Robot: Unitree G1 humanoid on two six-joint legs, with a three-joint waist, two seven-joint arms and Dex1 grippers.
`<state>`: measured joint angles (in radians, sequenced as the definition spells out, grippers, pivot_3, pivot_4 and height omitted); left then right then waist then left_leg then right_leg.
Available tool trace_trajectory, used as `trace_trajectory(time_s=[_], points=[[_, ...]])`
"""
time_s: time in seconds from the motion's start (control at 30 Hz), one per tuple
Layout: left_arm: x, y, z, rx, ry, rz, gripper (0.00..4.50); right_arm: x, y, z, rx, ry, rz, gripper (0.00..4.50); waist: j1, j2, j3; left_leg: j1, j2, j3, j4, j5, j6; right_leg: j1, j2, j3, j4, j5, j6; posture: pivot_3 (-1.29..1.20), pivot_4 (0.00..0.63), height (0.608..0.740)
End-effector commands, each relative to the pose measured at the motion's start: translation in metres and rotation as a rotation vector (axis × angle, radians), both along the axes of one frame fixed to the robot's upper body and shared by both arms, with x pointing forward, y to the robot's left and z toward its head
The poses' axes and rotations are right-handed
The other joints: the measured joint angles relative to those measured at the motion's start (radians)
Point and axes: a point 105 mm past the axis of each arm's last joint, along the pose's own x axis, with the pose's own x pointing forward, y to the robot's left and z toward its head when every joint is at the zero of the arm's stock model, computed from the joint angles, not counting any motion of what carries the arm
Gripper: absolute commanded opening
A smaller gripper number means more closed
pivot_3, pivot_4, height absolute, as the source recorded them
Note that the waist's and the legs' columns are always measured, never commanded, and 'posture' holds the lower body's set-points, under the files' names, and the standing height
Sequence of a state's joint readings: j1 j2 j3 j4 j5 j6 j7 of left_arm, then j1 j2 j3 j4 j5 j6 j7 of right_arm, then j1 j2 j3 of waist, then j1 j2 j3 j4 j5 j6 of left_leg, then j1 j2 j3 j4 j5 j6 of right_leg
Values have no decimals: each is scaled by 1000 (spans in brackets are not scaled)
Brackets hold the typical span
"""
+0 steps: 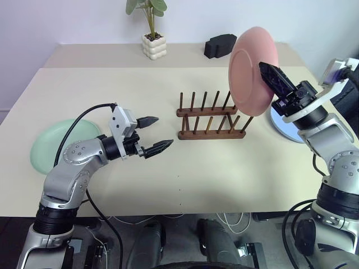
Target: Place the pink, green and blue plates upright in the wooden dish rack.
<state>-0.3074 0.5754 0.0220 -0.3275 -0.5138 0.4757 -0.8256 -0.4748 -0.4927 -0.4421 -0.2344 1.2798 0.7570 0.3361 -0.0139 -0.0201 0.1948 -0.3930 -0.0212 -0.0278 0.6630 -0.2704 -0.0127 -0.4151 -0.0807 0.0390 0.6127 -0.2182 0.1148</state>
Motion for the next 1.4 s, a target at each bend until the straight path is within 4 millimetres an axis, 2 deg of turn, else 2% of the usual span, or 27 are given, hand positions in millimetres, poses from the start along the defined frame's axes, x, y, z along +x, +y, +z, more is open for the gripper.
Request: trace_trajectory(time_s=[0.03,0.63,0.73,0.97,1.03,1.1,1.23,1.33,1.4], points=[[-6,-6,8,-14,-32,-29,4465,-3,-5,7,33,-29,-15,0,0,0,0,0,0,0,0,0,0,0,0,0,0,0,0,0,150,733],[-4,-7,8,-9,-37,-24,4465,18,-24,-29,112,161,-93,0,0,0,0,0,0,0,0,0,0,0,0,0,0,0,0,0,150,733],[-3,-7,8,-8,-38,-22,4500,20,-25,-30,113,169,-102,994,0,0,0,0,0,0,0,0,0,0,0,0,0,0,0,0,150,733],[-3,-6,7,-6,-37,-19,4500,24,-35,-26,89,139,-186,4306,0,0,0,0,0,0,0,0,0,0,0,0,0,0,0,0,150,733],[-3,-6,7,-6,-37,-18,4500,24,-42,-17,73,95,-223,4306,0,0,0,0,0,0,0,0,0,0,0,0,0,0,0,0,150,733],[-3,-6,7,-6,-37,-17,4500,22,-63,1,20,5,-314,4306,0,1,1,0,0,1,0,0,0,-1,0,1,0,0,0,0,150,733],[-3,-5,6,-6,-36,-11,4500,9,-97,25,-89,-109,-404,4306,3,2,1,-2,0,1,0,0,0,-1,0,1,-1,0,0,0,150,733],[-3,-4,4,-4,-34,-5,4500,1,-117,15,-291,-107,-449,4306,2,1,1,-3,-1,1,0,-1,2,-2,0,1,-2,-1,1,0,150,733],[-1,-1,2,10,-36,12,4500,-7,-121,5,-388,-98,-420,4306,2,1,1,-3,0,1,0,-1,2,-2,0,1,-2,-1,1,0,150,733]])
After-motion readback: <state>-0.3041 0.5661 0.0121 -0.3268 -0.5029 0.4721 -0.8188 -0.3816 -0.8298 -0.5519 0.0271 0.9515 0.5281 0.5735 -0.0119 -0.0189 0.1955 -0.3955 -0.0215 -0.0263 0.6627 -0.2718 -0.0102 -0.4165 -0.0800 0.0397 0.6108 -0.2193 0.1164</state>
